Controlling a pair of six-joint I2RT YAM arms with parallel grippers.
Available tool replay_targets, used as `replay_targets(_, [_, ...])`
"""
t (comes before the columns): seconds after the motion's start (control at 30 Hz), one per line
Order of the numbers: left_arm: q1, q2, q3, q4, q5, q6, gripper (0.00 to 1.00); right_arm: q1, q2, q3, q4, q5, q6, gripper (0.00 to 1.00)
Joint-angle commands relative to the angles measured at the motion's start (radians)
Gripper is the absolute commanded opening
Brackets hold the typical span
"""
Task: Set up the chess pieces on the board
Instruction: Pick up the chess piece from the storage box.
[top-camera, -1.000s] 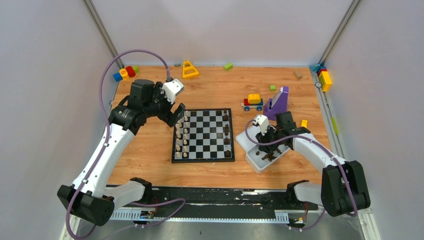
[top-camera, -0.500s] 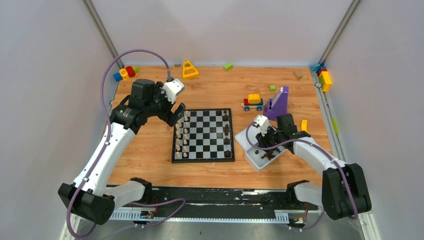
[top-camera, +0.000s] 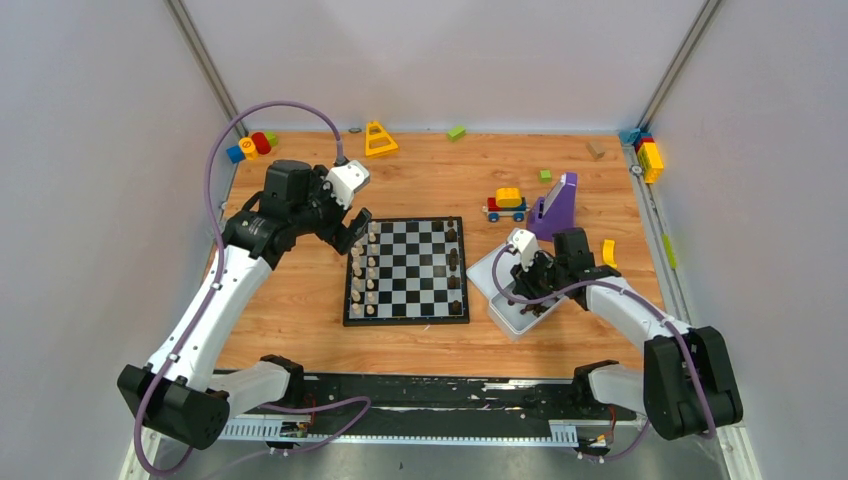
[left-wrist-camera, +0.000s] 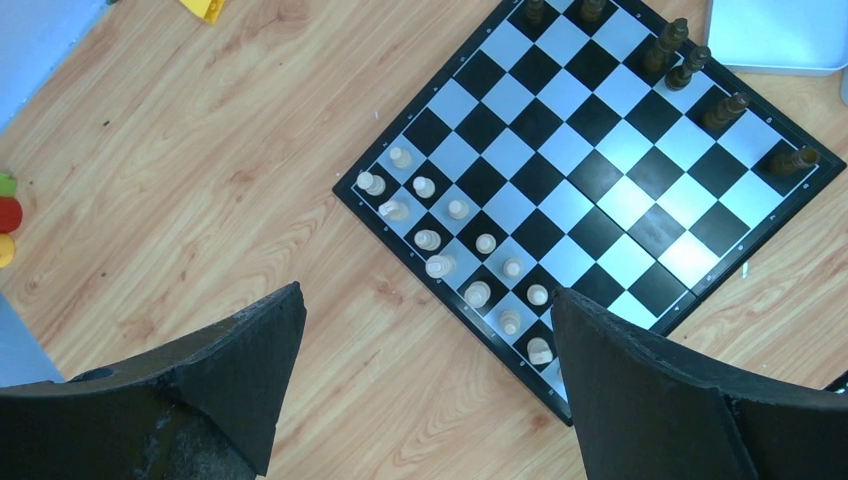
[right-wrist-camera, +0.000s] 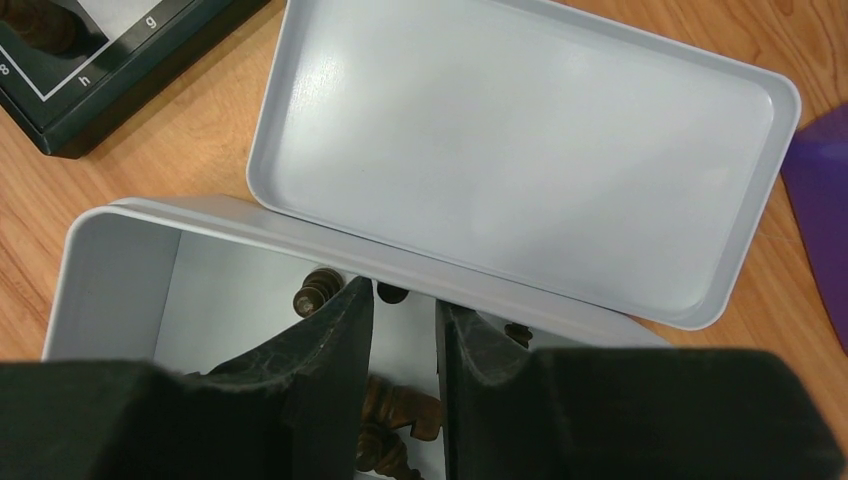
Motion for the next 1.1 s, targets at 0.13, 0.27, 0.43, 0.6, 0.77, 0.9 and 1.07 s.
replay_targets(0.13, [0.006,-0.003,-0.014,0.043,-0.007,0.022,1.0,-0.003,0.043,0.02,0.08,-0.045,-0.005,0.28])
replay_targets(0.27, [0.006,-0.005,-0.015,0.043,-0.009,0.022,1.0,-0.003,0.084,0.043,0.077,-0.037,0.013,0.25])
replay_targets(0.43, [0.006,-0.008,-0.02,0.046,-0.008,0.021,1.0,-0.002,0.089,0.044,0.085,-0.044,0.014,0.19])
replay_targets(0.6, [0.006,-0.008,-0.022,0.048,-0.009,0.023,1.0,-0.002,0.058,0.03,0.093,-0.047,0.013,0.09])
replay_targets(0.77, [0.006,-0.007,-0.022,0.047,-0.007,0.022,1.0,-0.003,0.014,0.033,0.078,-0.027,0.009,0.01])
replay_targets(0.9, [0.006,-0.014,-0.024,0.046,-0.006,0.023,1.0,-0.008,-0.023,0.039,0.031,-0.01,-0.009,0.0])
replay_targets(1.07, [0.006,-0.019,-0.02,0.044,-0.004,0.021,1.0,-0.015,-0.068,0.054,-0.07,0.017,-0.05,0.0])
